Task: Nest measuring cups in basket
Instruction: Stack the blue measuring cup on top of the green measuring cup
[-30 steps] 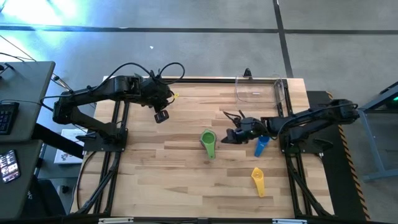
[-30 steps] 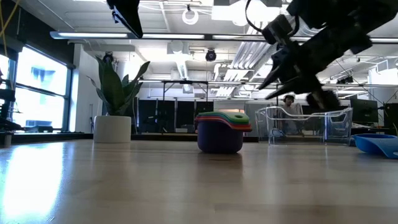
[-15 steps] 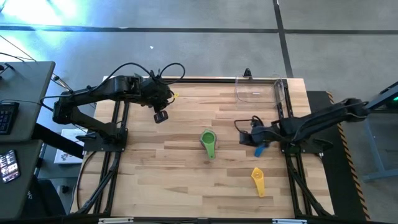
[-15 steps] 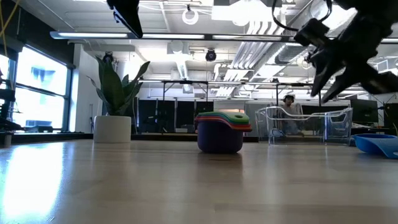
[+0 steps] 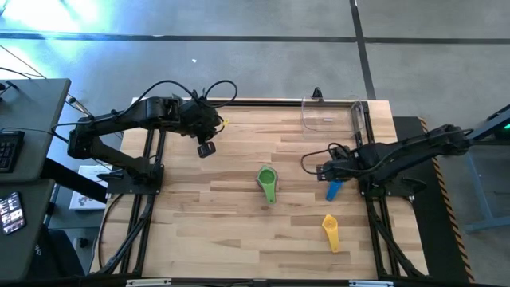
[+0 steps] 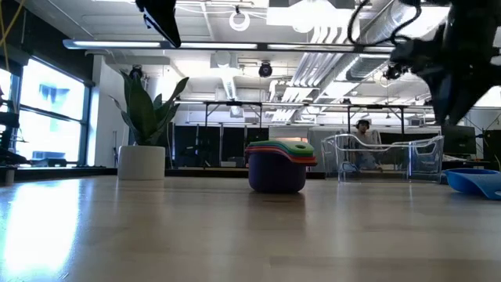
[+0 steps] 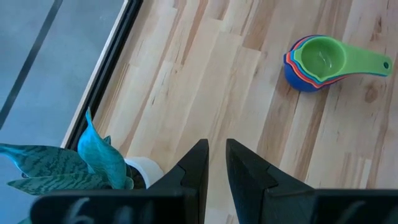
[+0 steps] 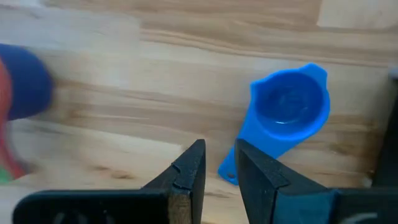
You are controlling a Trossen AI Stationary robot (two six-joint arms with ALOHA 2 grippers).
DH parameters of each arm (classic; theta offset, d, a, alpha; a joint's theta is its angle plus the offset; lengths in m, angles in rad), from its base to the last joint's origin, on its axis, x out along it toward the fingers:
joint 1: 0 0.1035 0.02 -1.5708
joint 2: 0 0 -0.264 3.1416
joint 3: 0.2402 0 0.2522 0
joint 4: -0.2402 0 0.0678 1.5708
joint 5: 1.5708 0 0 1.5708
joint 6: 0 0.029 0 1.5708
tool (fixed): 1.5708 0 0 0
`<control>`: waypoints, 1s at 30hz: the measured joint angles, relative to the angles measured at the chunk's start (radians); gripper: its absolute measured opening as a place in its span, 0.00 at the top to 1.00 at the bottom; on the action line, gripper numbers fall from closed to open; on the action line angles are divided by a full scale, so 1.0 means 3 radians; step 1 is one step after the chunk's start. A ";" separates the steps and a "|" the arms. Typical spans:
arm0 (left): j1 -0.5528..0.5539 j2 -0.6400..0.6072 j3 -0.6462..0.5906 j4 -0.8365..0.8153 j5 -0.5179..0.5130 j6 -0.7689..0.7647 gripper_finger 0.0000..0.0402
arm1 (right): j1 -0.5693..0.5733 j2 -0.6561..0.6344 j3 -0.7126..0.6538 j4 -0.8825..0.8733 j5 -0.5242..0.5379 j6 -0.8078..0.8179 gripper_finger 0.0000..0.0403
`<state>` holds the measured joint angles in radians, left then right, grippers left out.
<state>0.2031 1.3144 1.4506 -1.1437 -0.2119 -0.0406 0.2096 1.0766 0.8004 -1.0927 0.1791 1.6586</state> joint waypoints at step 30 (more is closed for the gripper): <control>0.0000 0.0001 0.0000 0.0166 0.0000 -0.0120 0.88 | -0.0322 0.0807 -0.0428 0.0449 -0.0103 -0.0419 0.81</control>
<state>0.2033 1.3148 1.4506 -1.0939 -0.2118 -0.0767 0.1129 1.3186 0.6720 -0.9580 0.1482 1.5328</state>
